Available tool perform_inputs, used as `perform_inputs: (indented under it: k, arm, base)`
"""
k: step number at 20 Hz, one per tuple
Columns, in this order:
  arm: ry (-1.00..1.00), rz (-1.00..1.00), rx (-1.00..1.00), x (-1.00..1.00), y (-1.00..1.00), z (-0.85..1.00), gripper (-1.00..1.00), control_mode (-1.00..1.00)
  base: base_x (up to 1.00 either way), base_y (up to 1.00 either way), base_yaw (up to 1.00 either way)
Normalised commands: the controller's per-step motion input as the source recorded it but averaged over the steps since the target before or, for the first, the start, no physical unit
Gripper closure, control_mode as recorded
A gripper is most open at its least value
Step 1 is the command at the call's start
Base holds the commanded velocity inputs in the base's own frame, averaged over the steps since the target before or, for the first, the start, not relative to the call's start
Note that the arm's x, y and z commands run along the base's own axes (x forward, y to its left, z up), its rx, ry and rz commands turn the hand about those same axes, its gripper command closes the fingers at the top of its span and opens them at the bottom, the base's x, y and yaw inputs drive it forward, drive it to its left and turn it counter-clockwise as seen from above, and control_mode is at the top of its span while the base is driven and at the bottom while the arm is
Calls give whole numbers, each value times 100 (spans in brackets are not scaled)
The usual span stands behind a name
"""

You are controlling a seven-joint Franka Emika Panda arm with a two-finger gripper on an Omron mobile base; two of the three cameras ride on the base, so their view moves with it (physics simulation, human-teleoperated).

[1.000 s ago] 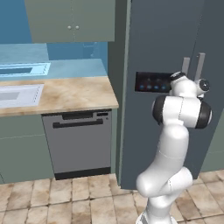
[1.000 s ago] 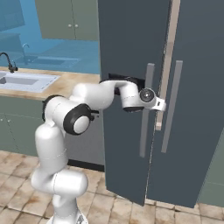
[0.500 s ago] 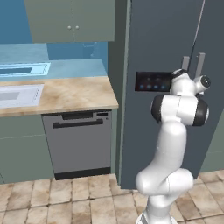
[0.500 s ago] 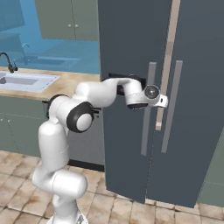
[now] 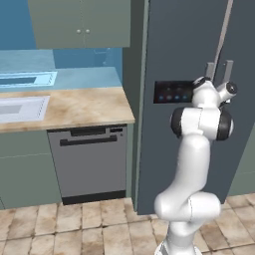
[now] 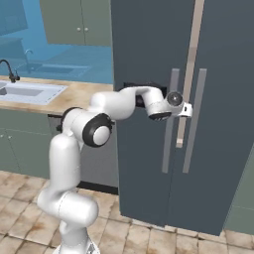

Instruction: Take the bottled waters from the counter and place them in the freezer to freeze. Close the freezer door after placing the bottles.

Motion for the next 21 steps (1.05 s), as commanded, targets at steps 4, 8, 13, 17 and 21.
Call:
perform_inputs:
  k: [4,8,13,17,21]
  arm:
    - [2,0,-6,51,7,0,-100,-100]
    - [2,0,-4,42,5,1,-100,-100]
    - [1,0,-3,47,3,0,-100,-100]
    - [7,6,0,73,-7,13,-100,-100]
    - [8,4,0,57,-3,10,-100,-100]
  base:
    - [0,0,0]
    - [0,0,0]
    - [0,0,0]
    - [0,0,0]
    - [0,0,0]
